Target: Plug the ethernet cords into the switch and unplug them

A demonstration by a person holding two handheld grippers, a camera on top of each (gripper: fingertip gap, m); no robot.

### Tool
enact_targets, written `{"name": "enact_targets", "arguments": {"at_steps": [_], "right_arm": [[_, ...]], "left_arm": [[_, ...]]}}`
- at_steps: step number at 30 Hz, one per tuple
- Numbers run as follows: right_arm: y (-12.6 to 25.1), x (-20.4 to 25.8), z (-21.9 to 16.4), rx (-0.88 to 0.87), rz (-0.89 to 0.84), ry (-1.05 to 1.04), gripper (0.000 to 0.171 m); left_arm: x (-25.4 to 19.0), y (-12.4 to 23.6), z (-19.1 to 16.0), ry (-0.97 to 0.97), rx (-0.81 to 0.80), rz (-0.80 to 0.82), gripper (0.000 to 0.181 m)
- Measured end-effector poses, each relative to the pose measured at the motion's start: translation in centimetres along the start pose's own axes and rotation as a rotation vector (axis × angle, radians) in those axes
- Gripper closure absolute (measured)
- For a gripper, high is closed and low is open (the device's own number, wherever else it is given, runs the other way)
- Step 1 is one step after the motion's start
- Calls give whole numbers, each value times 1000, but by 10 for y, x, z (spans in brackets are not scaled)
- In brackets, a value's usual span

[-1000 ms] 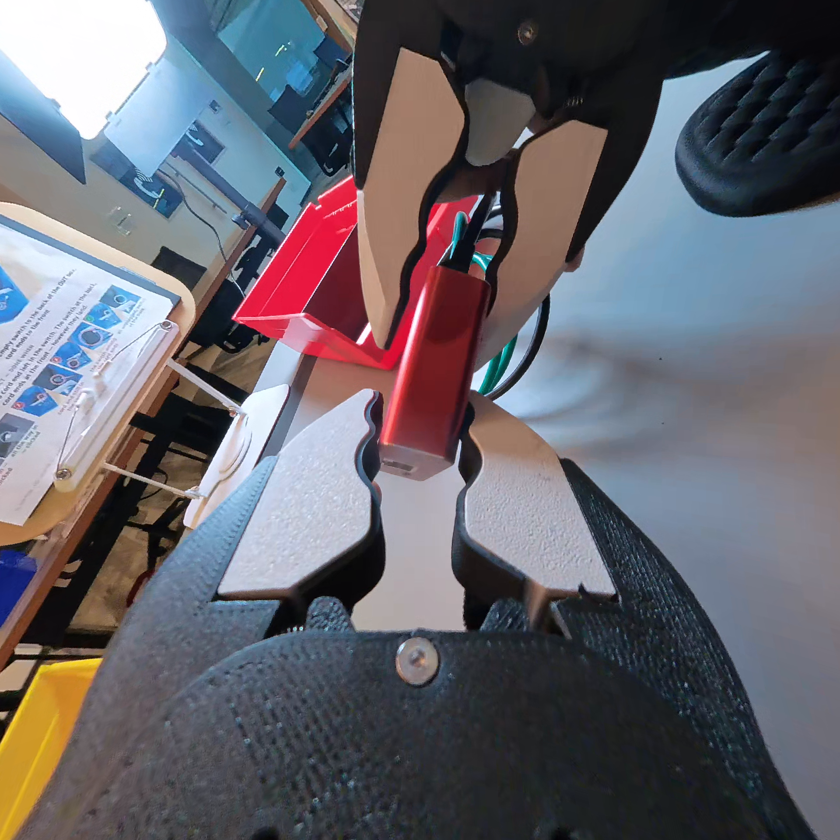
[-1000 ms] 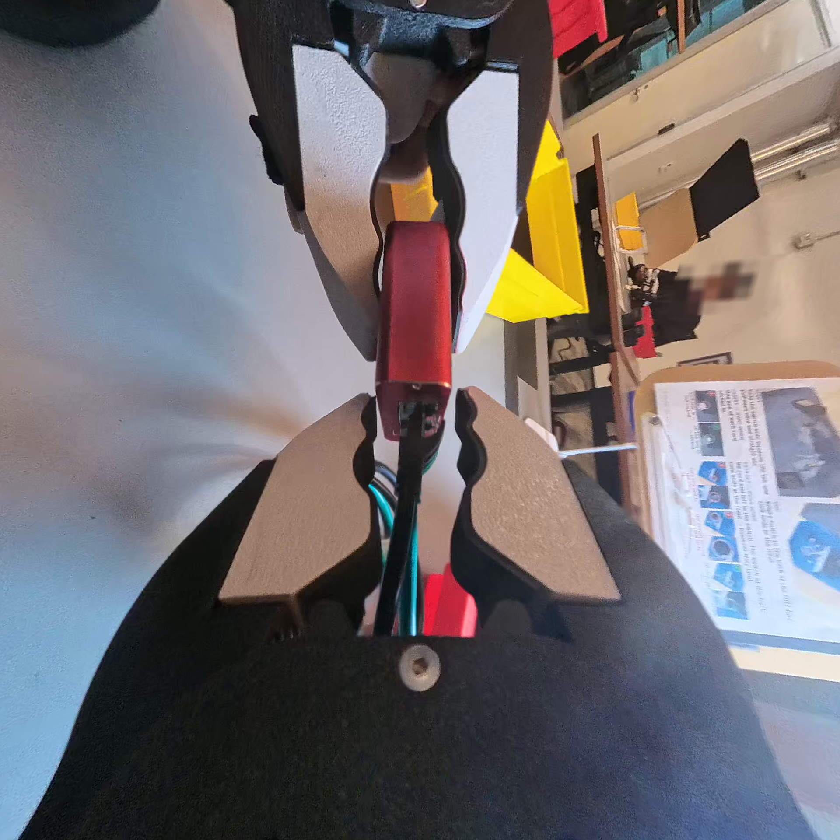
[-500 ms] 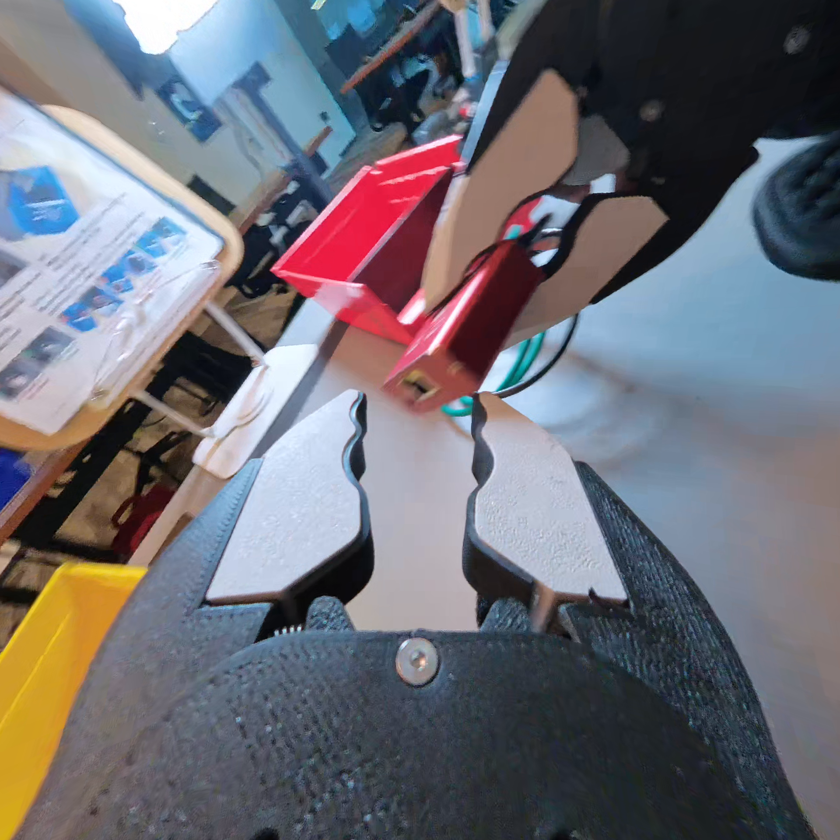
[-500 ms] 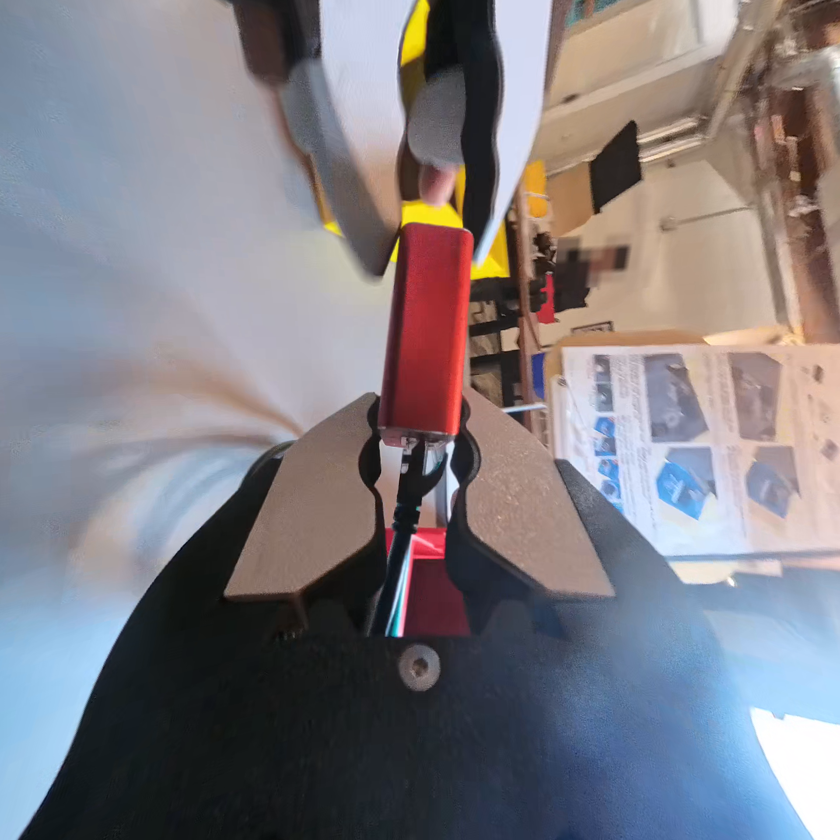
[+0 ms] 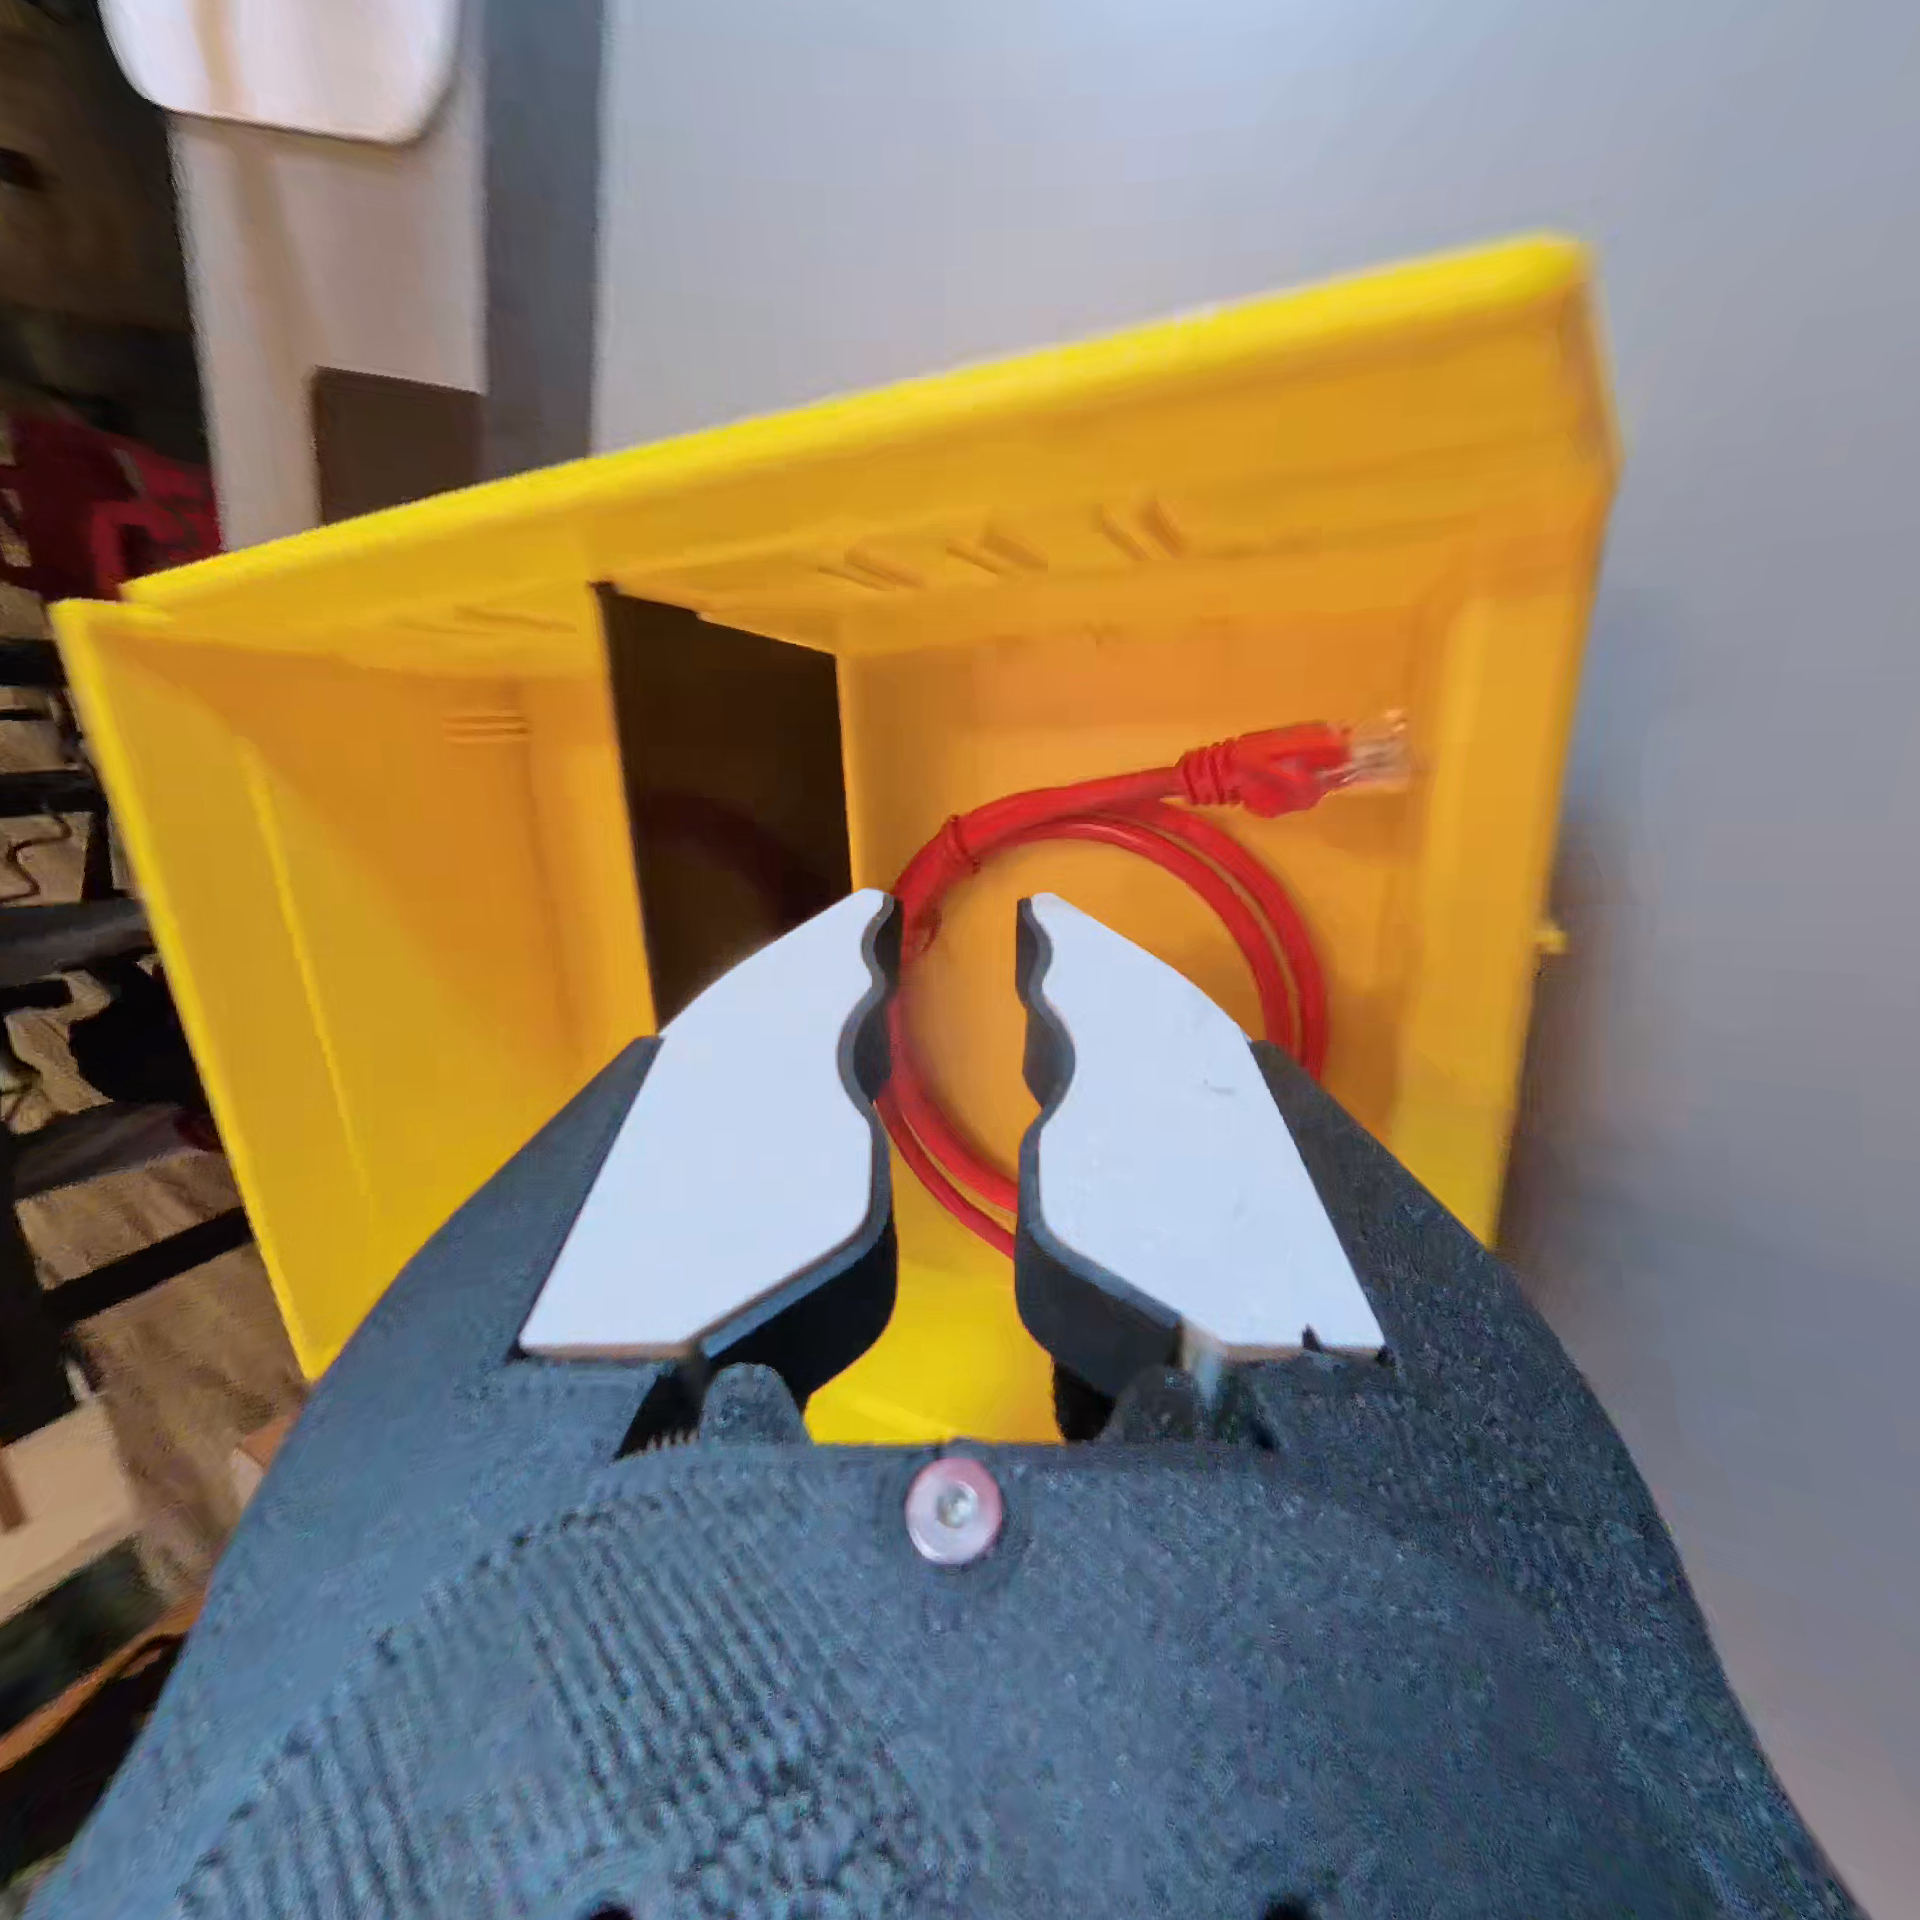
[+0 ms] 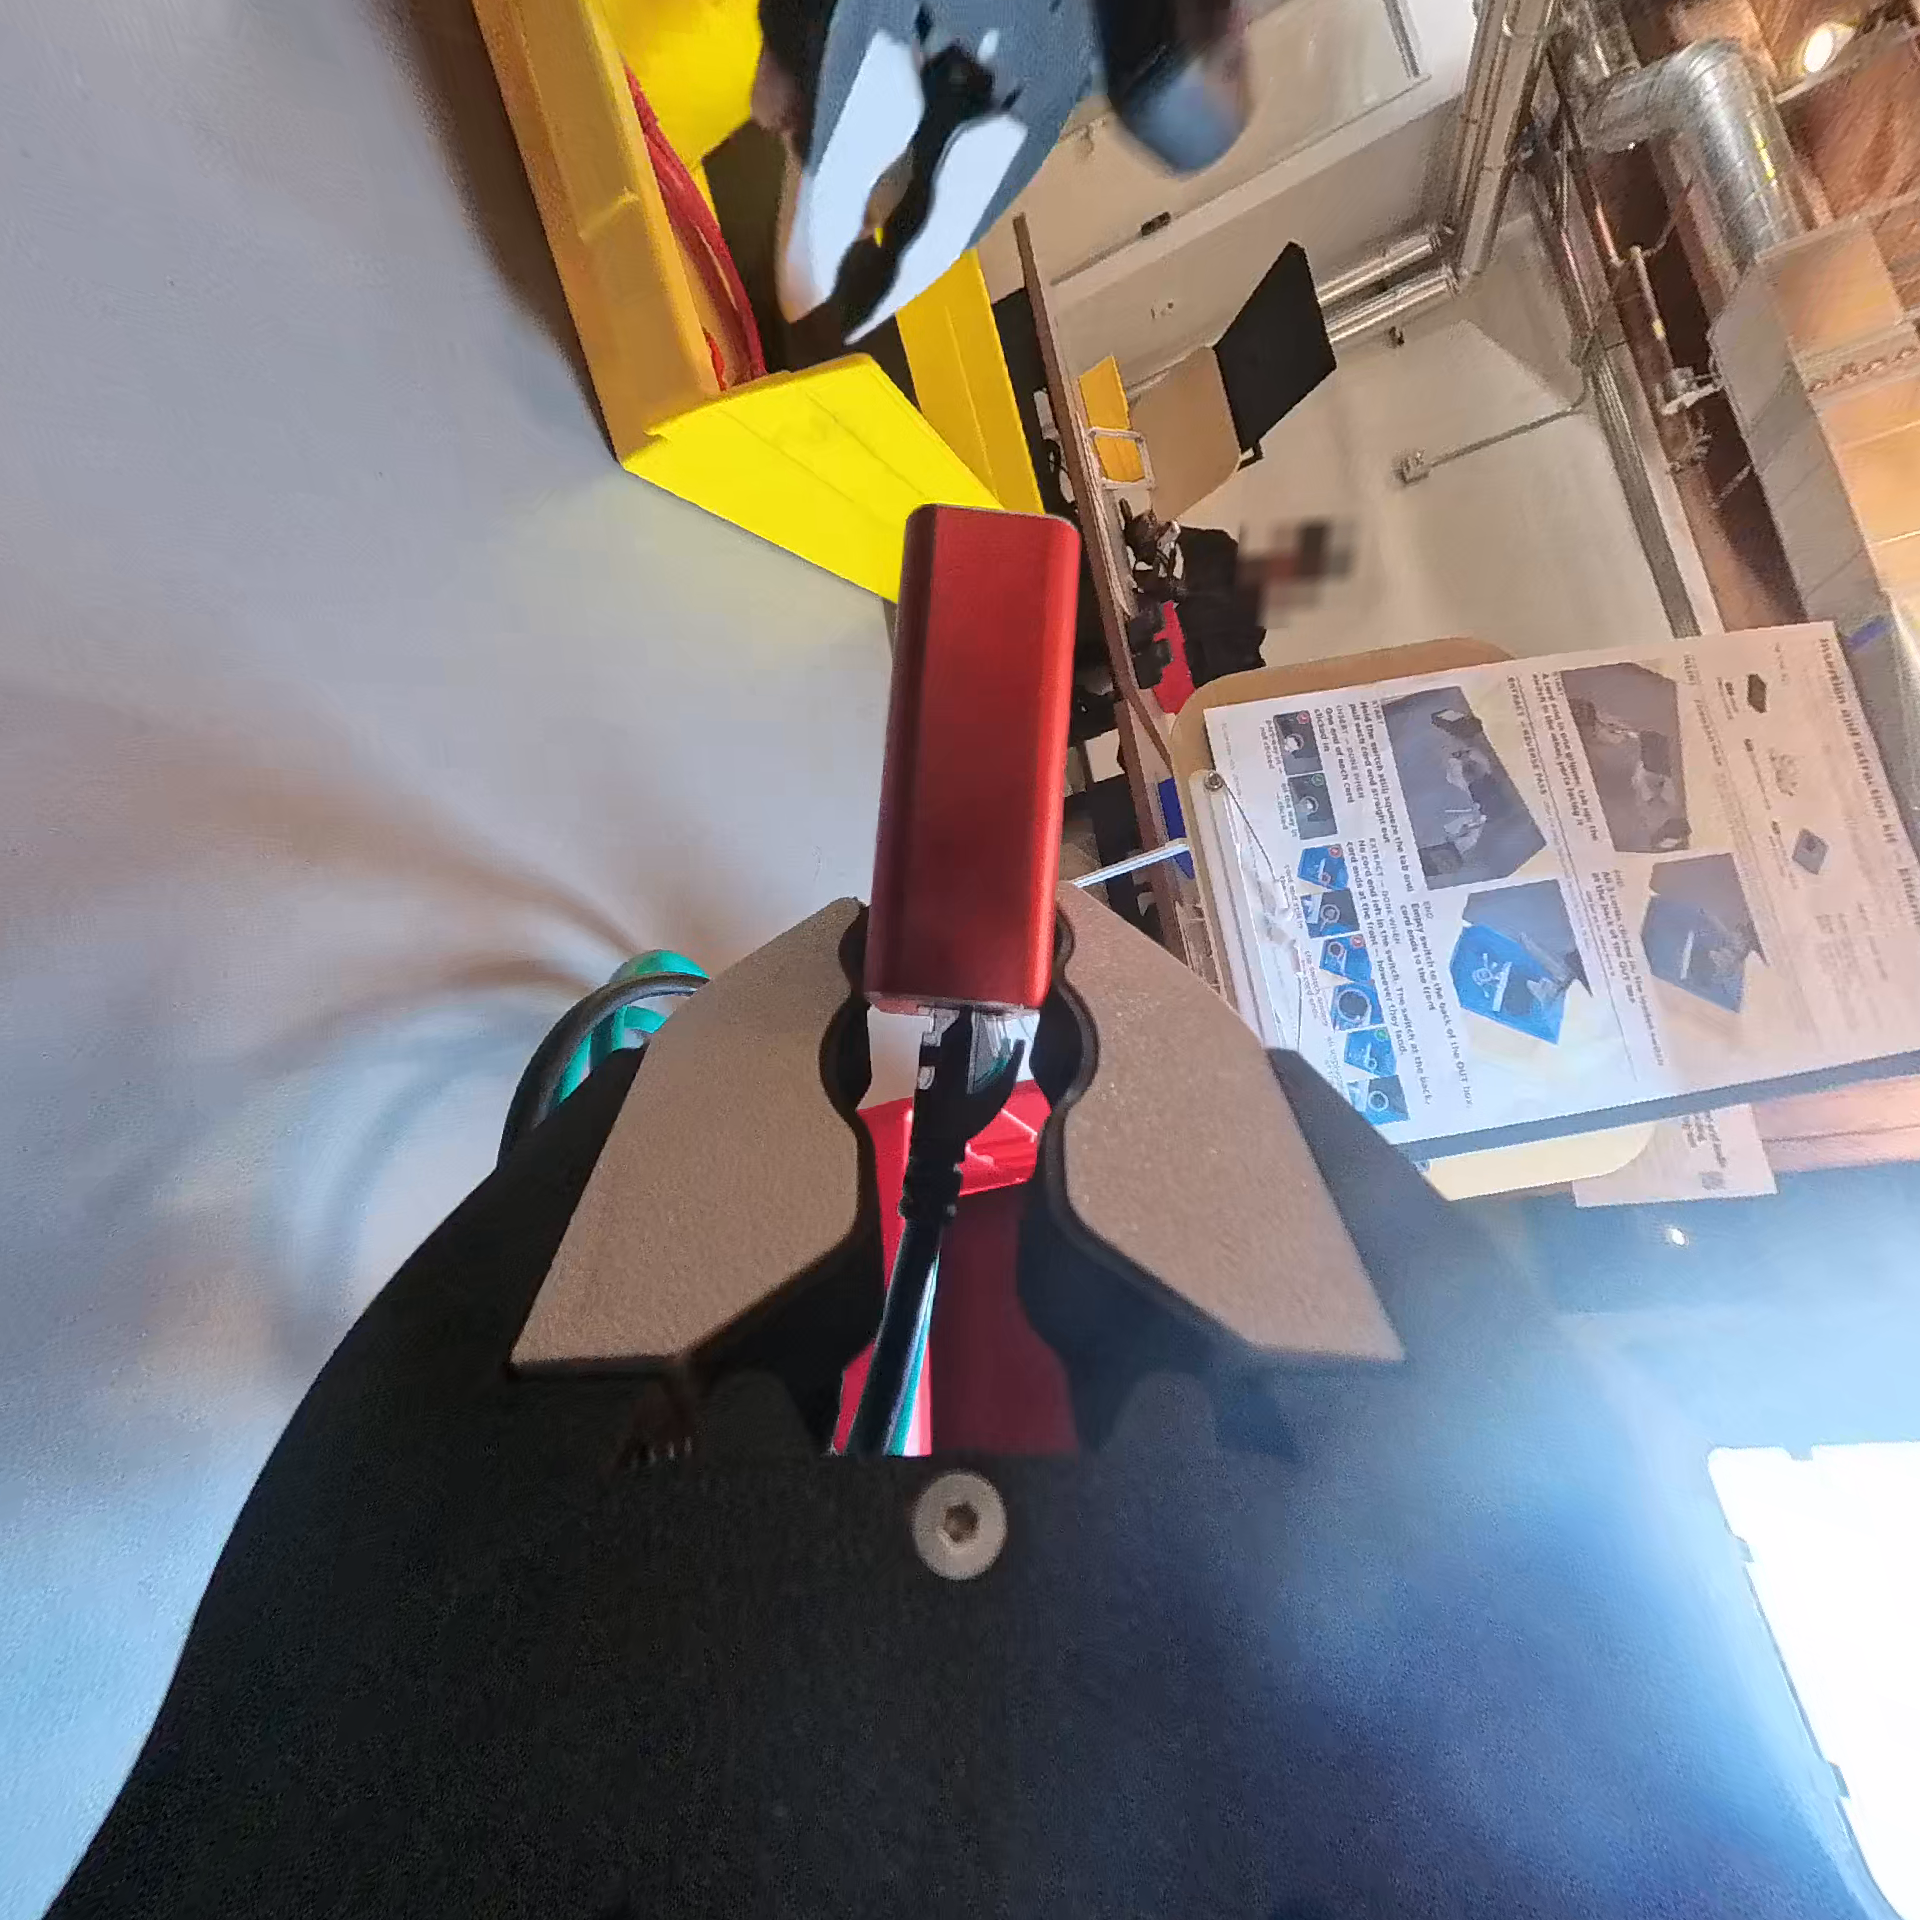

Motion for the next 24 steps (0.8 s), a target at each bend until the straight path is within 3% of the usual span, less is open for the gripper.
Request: {"name": "enact_targets", "arguments": {"at_steps": [1,8,16,19,24], "right_arm": [[0,-1,-1,0,-1,-2,144],[3,-4,-9,-2,-3,-34,144],[3,-5,-13,-4,-1,-46,144],[4,-6,-14,-4,-13,-40,144],[6,-9,-13,-6,-27,-41,144]], "left_arm": [[0,-10,-2,-39,34,-20,158],[-5,-52,-12,-243,191,-179,142],[3,-57,-10,-157,174,-217,166],[15,-33,-16,-107,193,-198,167],[46,45,-11,-46,190,-109,169]]}}
Point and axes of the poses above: each gripper's, where its closed fingertips meet, y back along the fingers, z out of its top, x = y × z across the jaws, the point moved 3 cm from there along y, back along the fingers, and after that the axes turned 1 degree about z, right-handed, at the moved point
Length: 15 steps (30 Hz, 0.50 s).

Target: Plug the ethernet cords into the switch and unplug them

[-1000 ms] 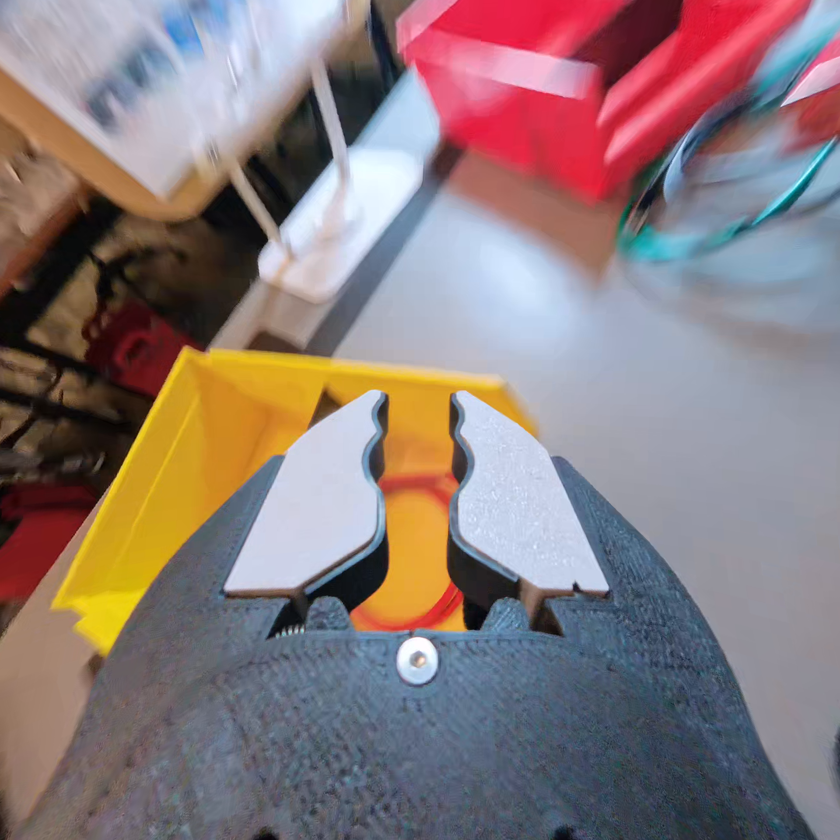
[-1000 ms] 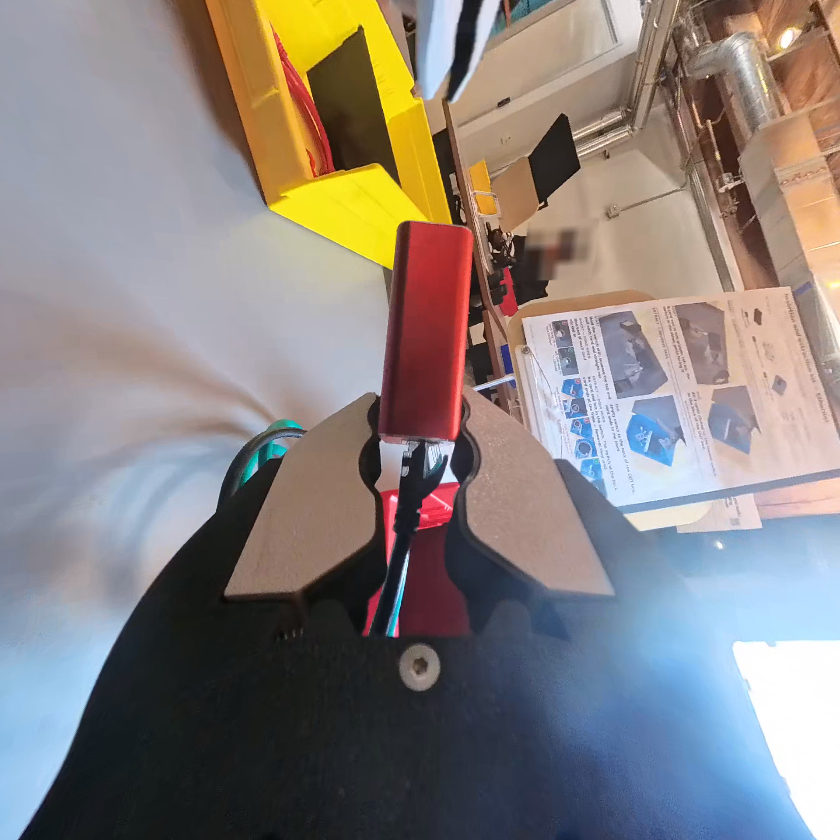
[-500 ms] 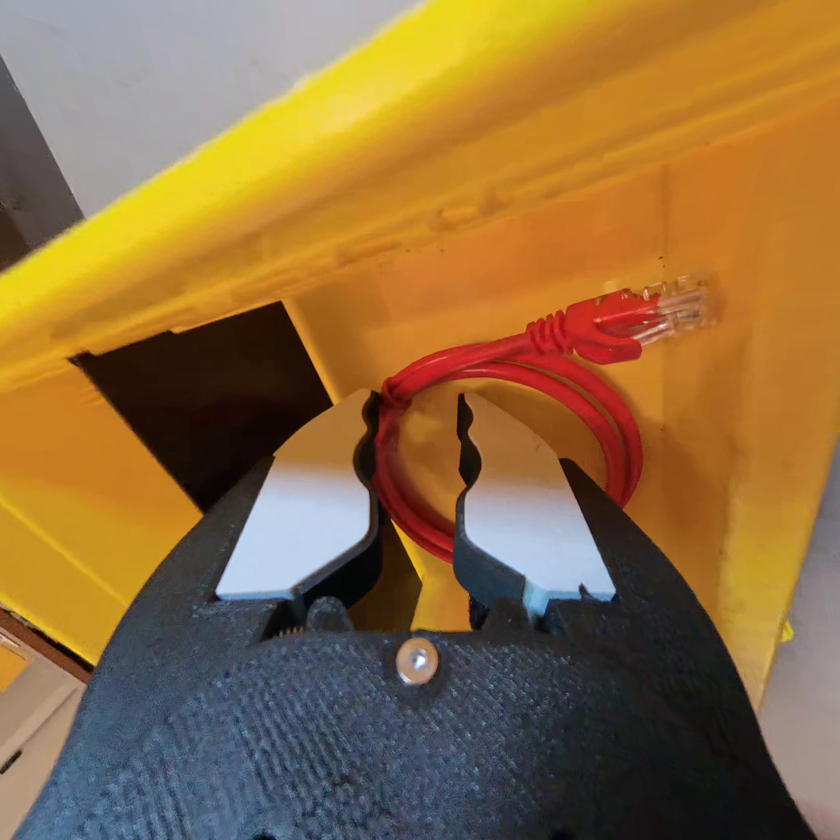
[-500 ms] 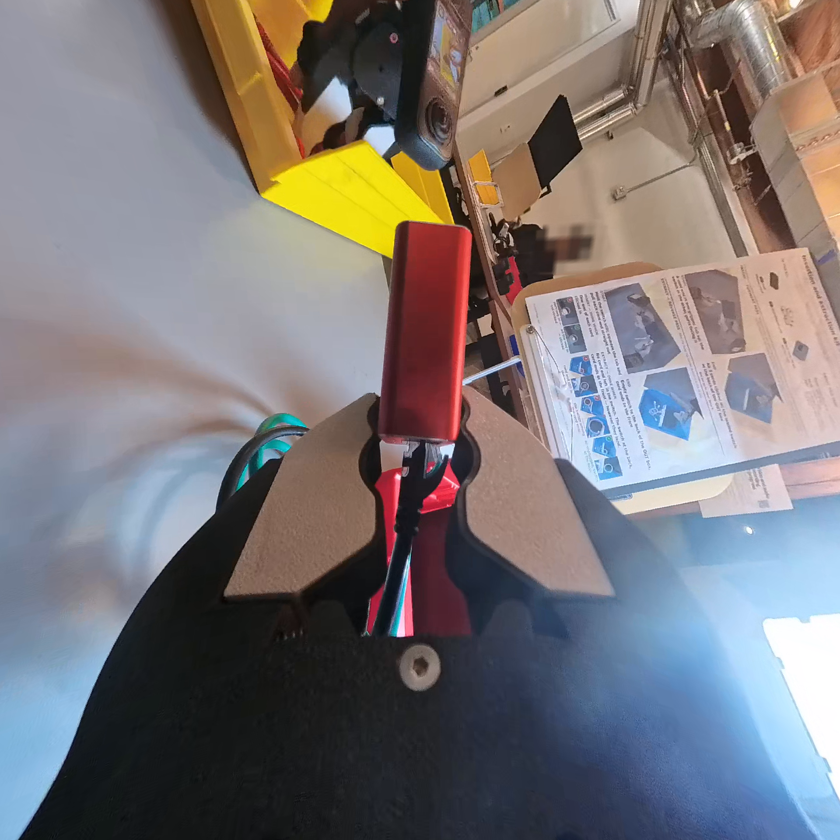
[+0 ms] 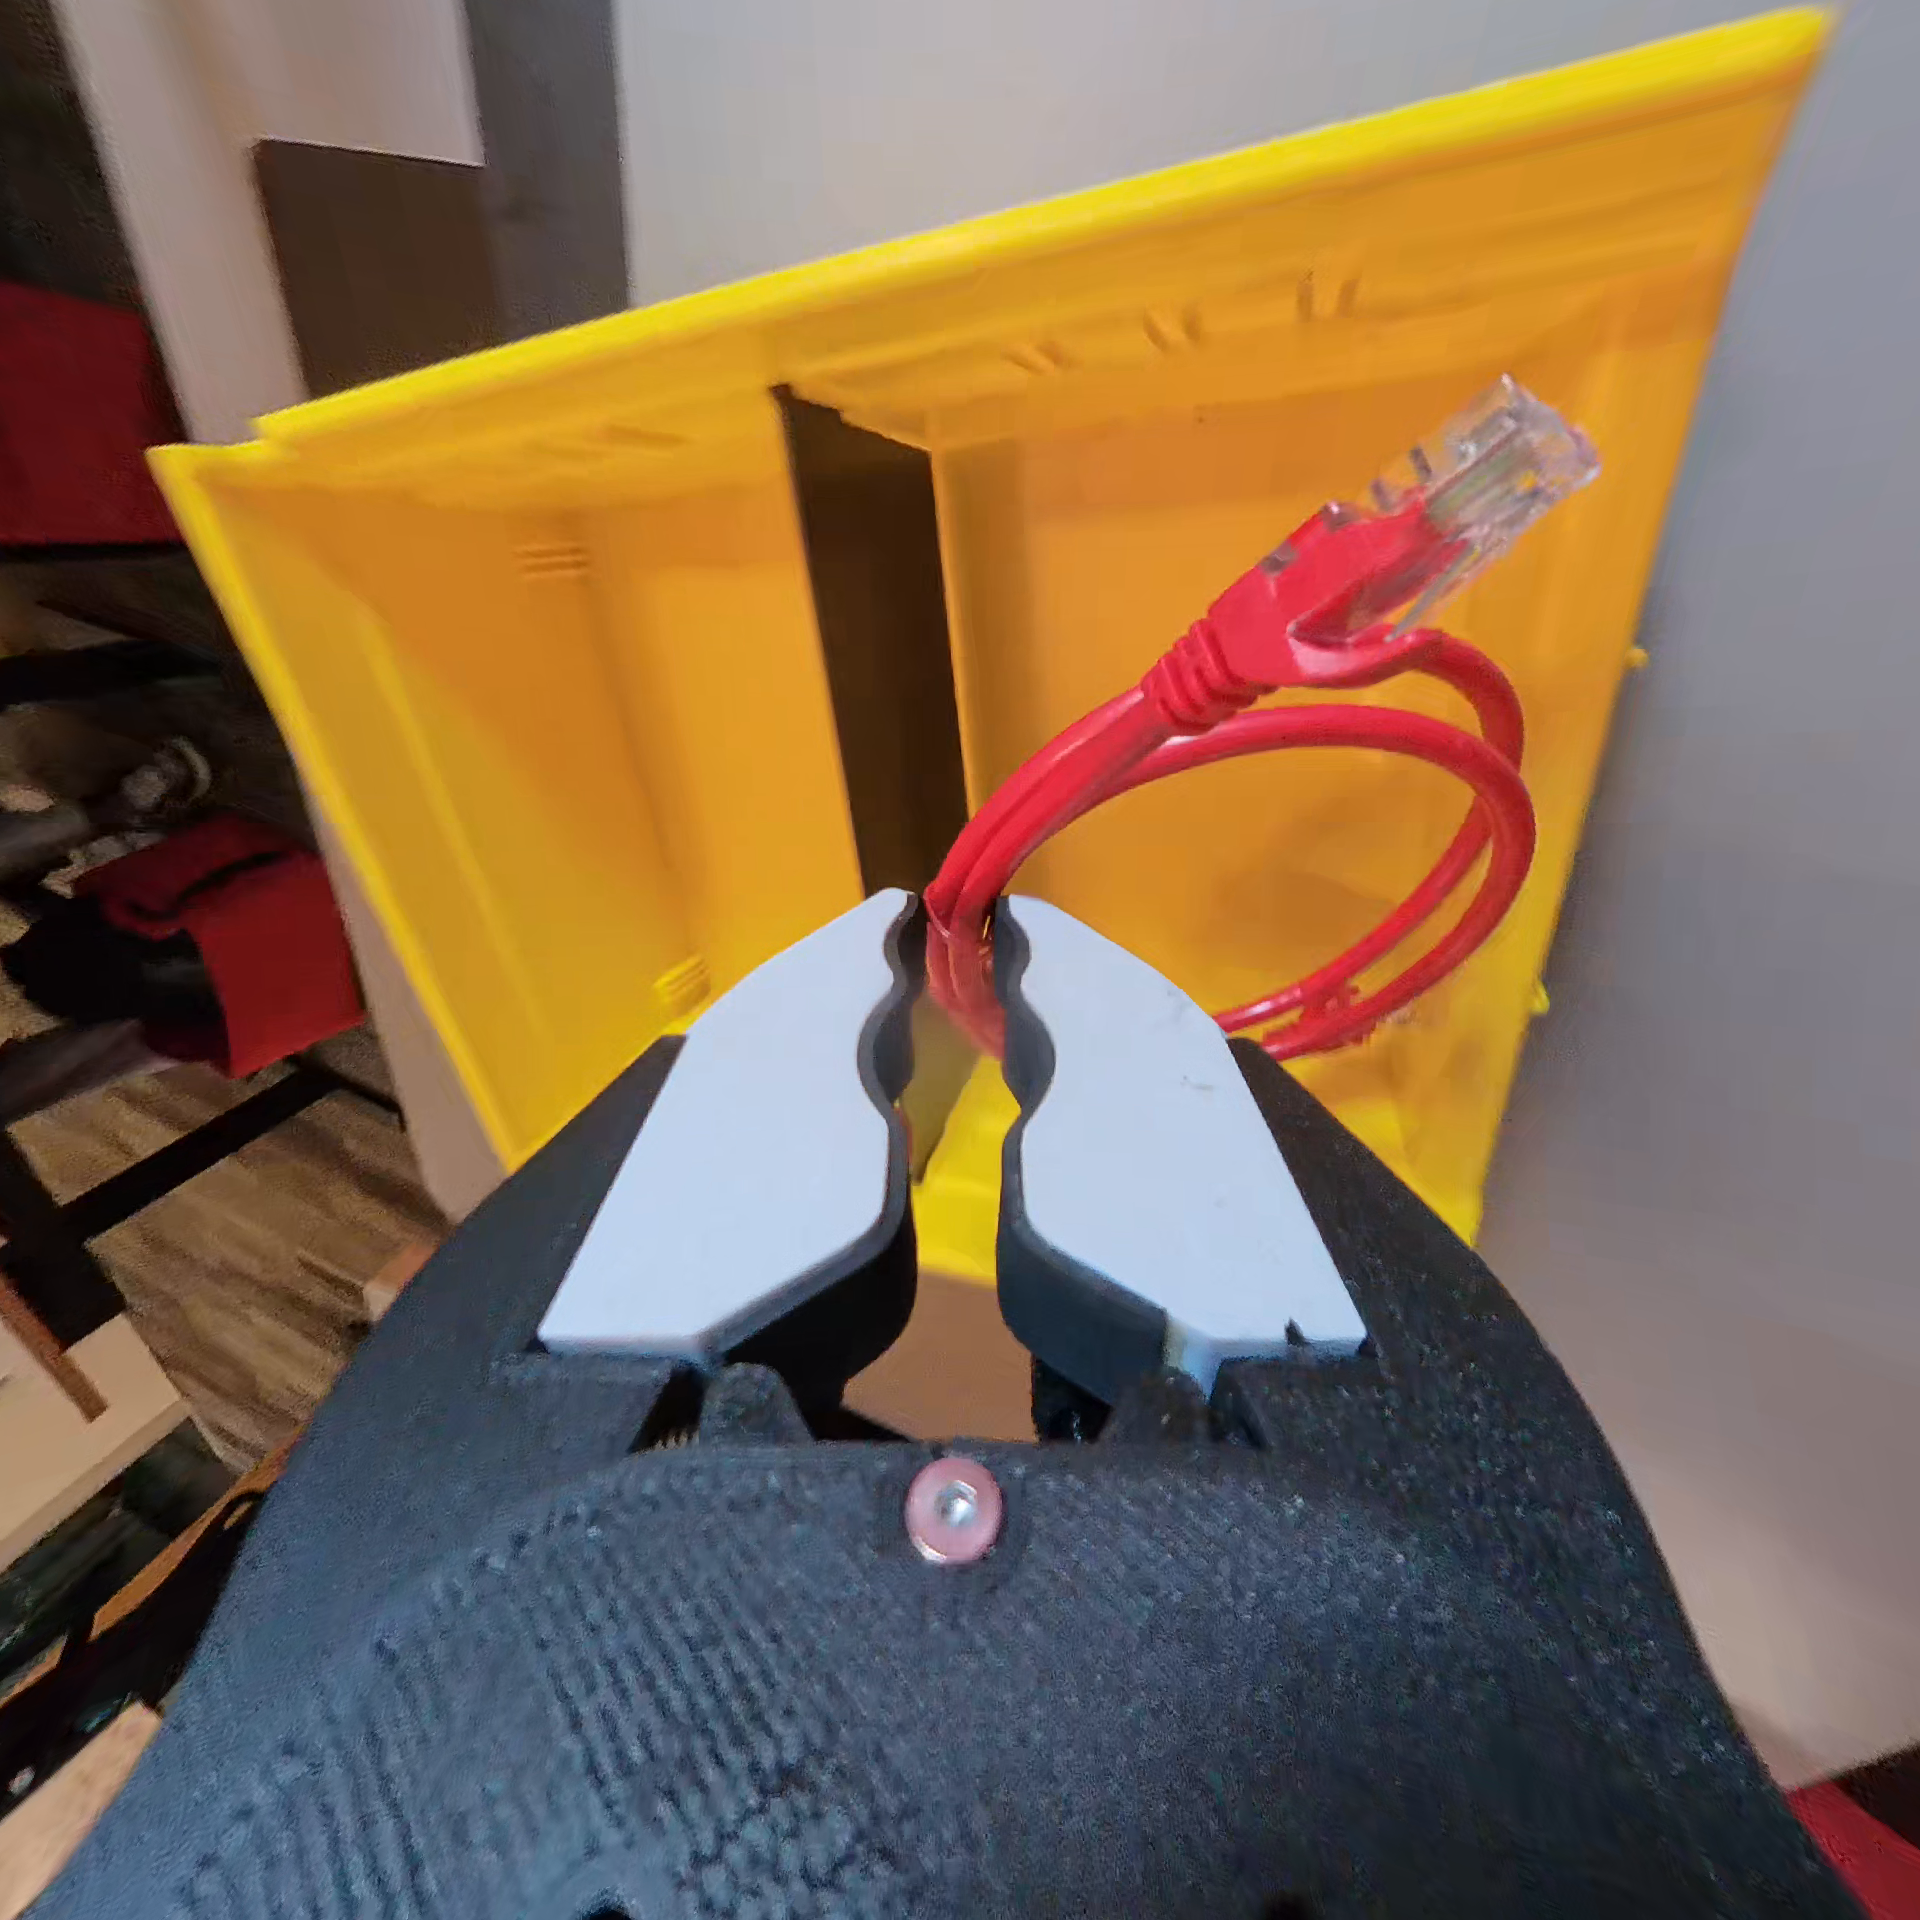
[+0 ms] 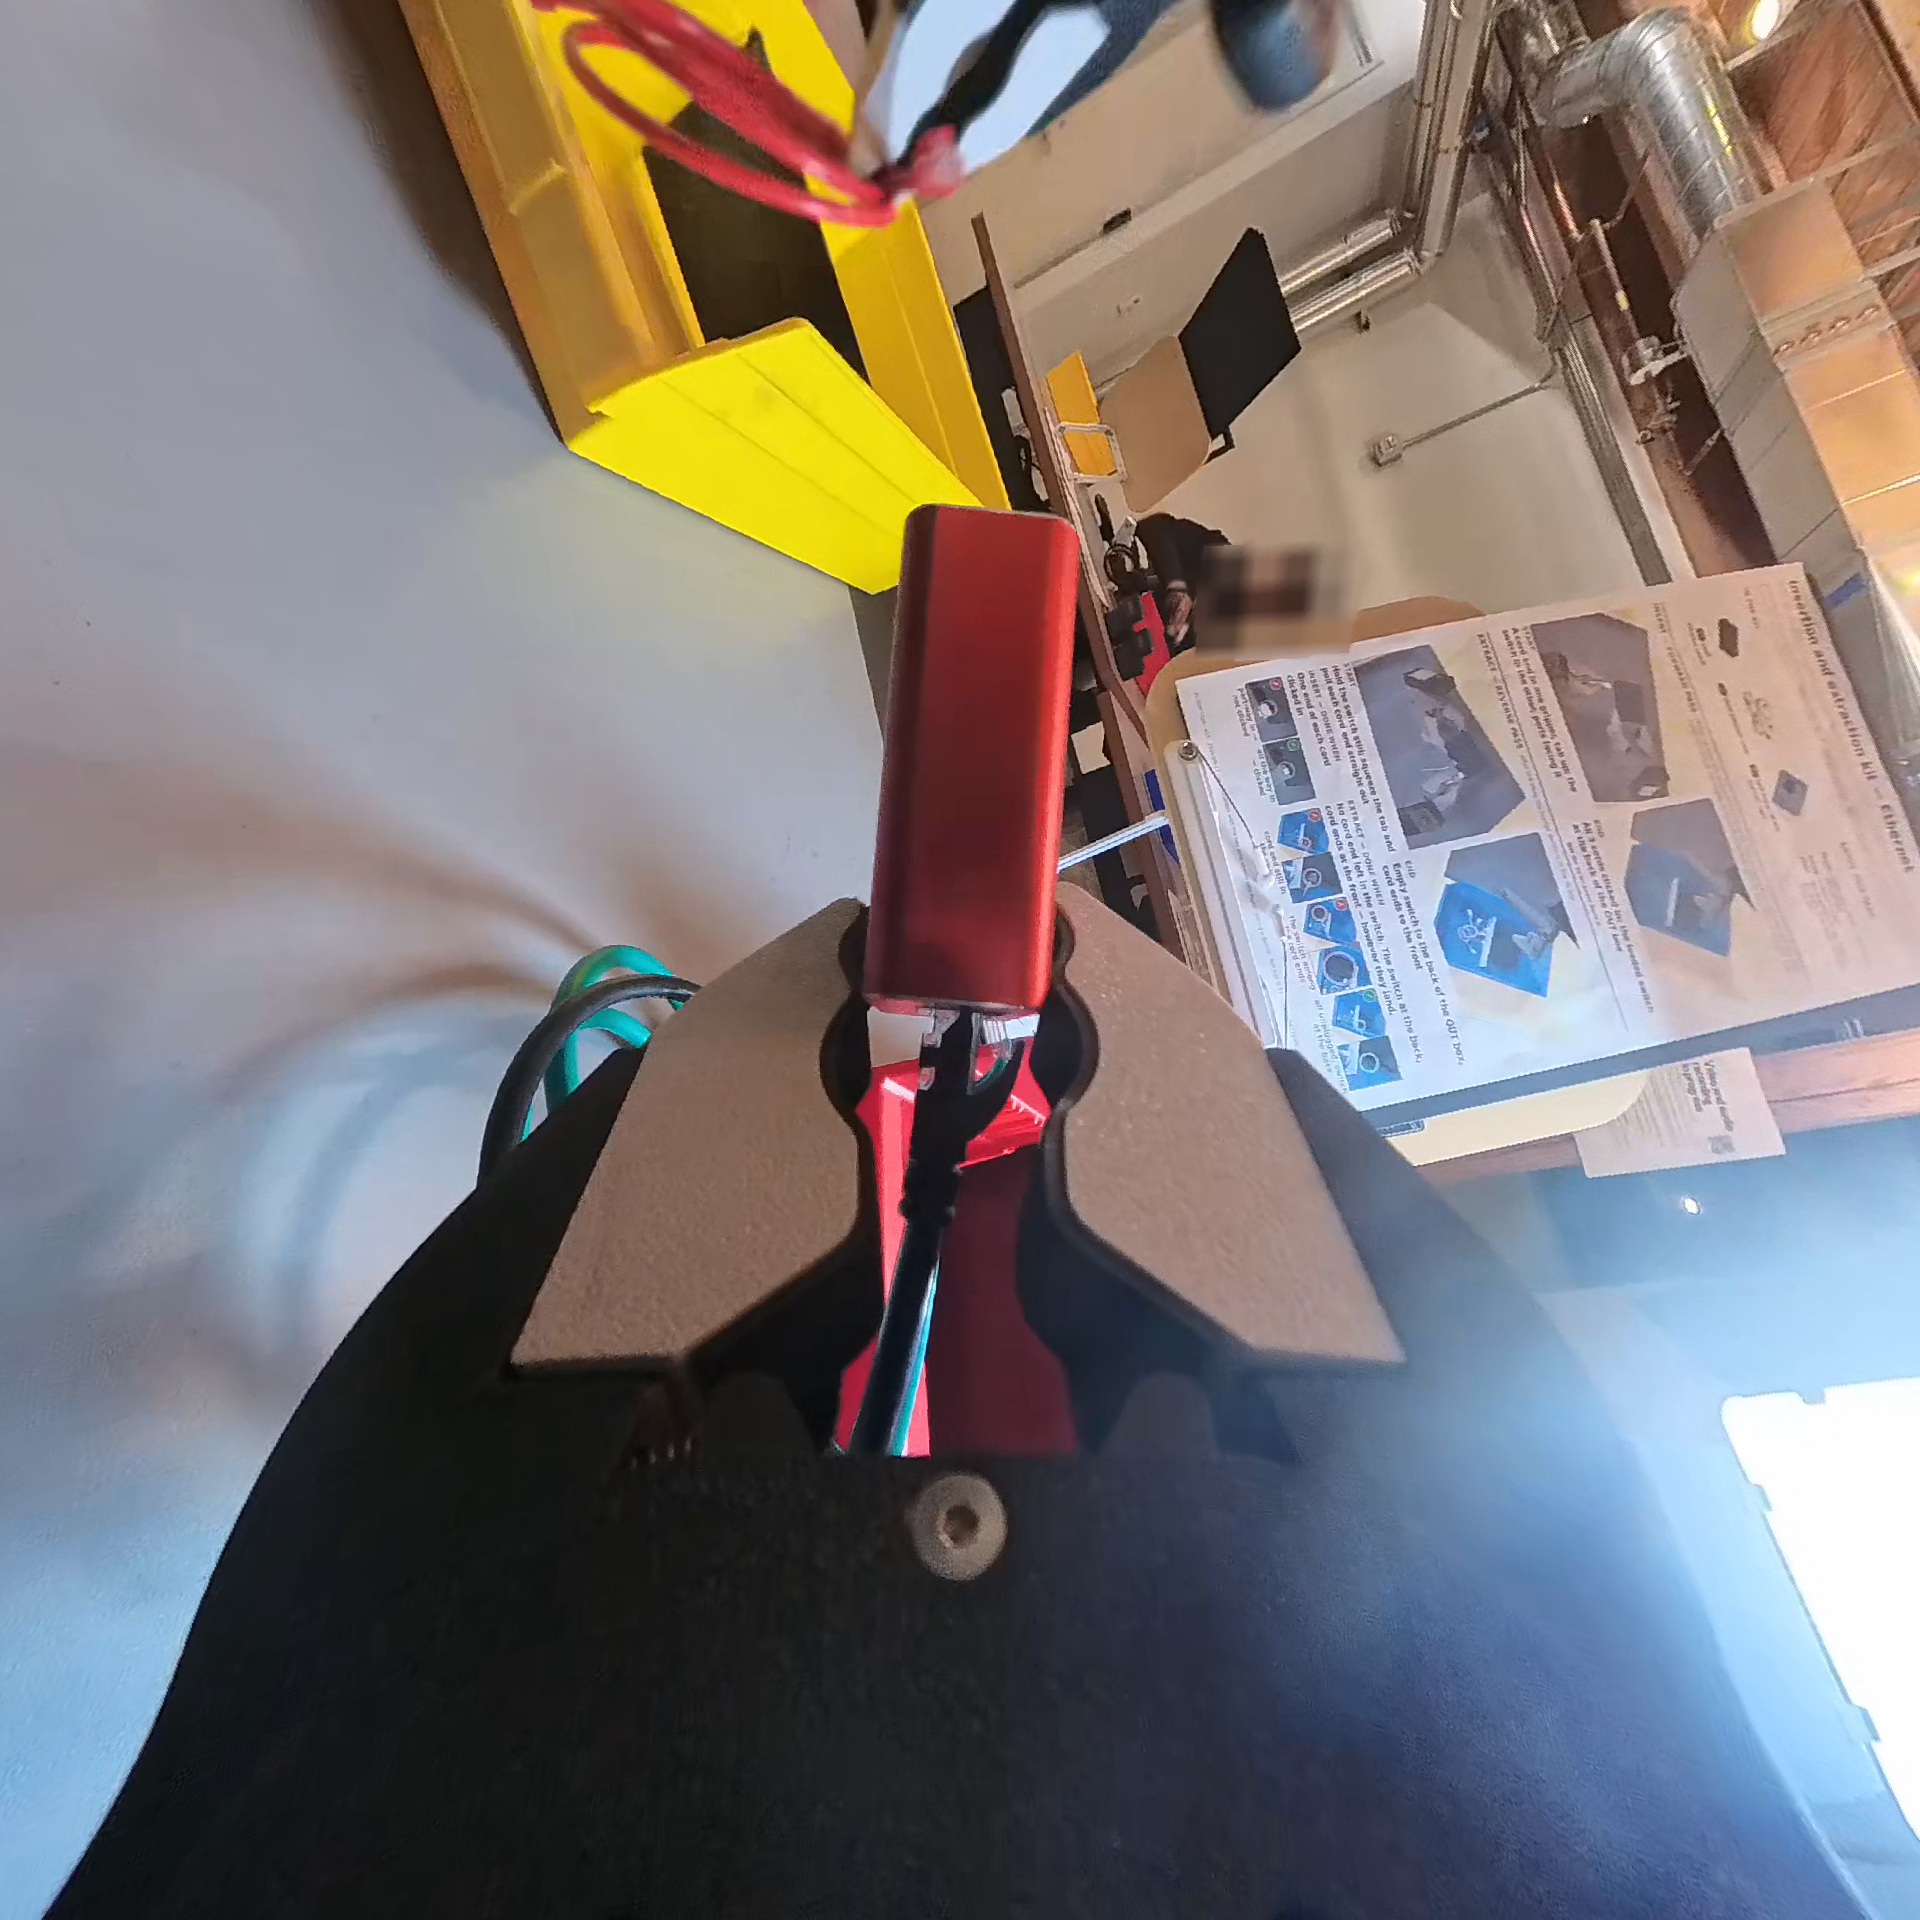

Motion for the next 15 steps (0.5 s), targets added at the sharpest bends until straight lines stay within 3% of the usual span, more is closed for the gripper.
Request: {"name": "enact_targets", "arguments": {"at_steps": [4,8,11,15], "right_arm": [[1,-2,3,-2,-12,7,144],[3,-4,6,-14,-27,19,144],[4,-1,8,-34,-25,42,143],[7,10,9,-104,-12,93,144]], "left_arm": [[-3,59,6,26,17,18,170],[-41,87,28,36,18,-139,170],[-85,79,49,33,-5,-314,169],[-147,30,82,-4,-141,-468,169]]}}
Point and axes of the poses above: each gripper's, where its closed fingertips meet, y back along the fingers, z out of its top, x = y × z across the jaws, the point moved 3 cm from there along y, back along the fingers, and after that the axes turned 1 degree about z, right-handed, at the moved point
